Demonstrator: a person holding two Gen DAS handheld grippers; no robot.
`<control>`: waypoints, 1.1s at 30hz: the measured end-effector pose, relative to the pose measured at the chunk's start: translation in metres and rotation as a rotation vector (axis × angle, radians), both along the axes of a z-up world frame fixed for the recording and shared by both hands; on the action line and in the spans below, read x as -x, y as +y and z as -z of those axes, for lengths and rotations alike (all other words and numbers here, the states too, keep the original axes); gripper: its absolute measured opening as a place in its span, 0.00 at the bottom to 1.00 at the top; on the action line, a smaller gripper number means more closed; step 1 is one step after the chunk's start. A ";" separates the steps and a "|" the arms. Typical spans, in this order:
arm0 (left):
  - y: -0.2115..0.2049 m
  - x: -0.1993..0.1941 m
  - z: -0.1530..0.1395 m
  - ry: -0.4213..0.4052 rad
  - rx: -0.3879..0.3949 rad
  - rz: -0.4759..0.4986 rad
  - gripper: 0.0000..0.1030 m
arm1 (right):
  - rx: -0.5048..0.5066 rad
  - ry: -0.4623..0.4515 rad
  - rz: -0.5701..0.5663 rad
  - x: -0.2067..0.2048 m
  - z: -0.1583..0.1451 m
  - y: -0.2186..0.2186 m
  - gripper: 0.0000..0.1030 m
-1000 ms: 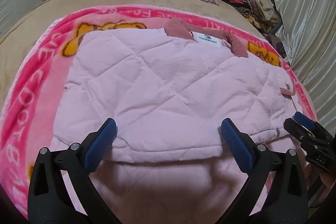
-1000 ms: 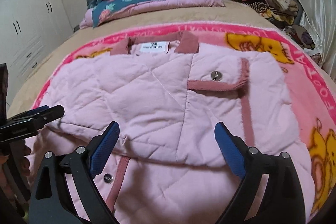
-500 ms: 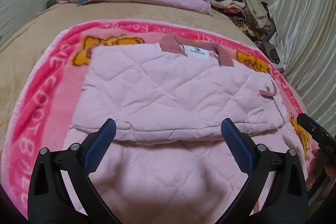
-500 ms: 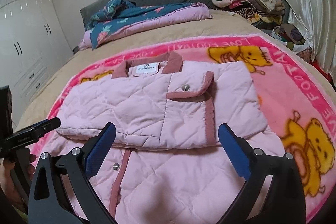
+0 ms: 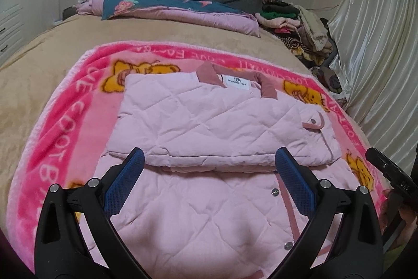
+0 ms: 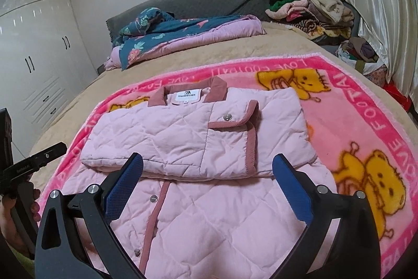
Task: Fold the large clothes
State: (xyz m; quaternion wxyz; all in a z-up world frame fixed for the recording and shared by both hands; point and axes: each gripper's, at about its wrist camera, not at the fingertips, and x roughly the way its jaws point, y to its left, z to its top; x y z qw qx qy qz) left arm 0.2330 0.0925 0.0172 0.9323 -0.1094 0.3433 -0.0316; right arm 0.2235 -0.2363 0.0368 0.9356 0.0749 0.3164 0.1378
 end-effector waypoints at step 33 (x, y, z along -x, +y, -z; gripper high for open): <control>-0.008 0.085 -0.045 -0.086 -0.016 -0.046 0.91 | -0.037 -0.099 -0.002 0.085 -0.042 -0.040 0.96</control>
